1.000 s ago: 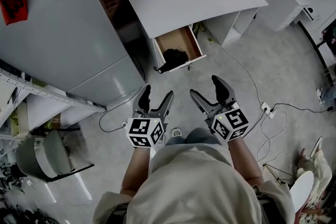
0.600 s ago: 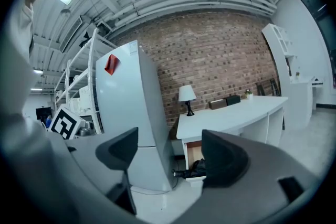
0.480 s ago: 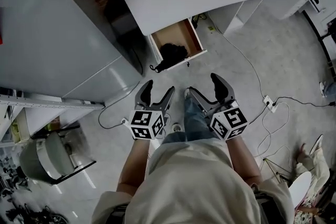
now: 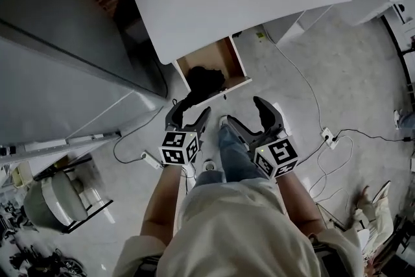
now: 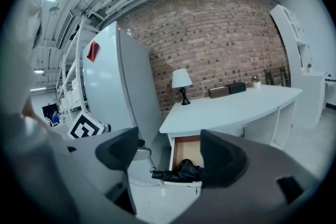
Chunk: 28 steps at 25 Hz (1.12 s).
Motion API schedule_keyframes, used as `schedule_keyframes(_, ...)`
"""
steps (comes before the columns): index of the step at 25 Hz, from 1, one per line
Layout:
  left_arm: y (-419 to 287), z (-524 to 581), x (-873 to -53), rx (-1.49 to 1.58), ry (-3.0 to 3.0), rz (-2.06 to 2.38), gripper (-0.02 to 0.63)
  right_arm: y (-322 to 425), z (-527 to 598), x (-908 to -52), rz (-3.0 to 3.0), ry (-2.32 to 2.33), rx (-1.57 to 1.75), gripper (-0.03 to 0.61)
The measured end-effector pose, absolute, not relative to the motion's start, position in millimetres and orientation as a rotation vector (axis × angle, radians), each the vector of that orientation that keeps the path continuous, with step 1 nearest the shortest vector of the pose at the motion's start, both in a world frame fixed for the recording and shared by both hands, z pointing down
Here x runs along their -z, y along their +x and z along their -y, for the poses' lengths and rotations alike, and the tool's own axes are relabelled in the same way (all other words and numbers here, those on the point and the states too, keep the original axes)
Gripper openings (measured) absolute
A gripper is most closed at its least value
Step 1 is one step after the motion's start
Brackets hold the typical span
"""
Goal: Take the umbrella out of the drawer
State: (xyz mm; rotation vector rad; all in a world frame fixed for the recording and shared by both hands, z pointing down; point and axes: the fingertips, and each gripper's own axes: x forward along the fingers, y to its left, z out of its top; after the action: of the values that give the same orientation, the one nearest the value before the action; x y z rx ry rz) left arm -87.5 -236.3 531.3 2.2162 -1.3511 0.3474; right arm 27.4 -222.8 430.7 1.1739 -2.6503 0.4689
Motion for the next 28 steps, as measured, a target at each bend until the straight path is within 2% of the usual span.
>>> schedule_keyframes(13, -56, 337, -706, -0.773, 2.079, 1.077, 0.336, 28, 322, -526, 2.589, 0.976, -0.592, 0.367)
schedule_keyframes(16, -57, 349, -742, -0.87, 2.037, 1.029, 0.364, 26, 337, -544, 2.583, 0.953, -0.625, 0.367)
schedule_keyframes(28, -38, 373, -828, -1.267, 1.98, 0.724, 0.408, 32, 369, -593, 2.561, 0.915, -0.762, 0.367)
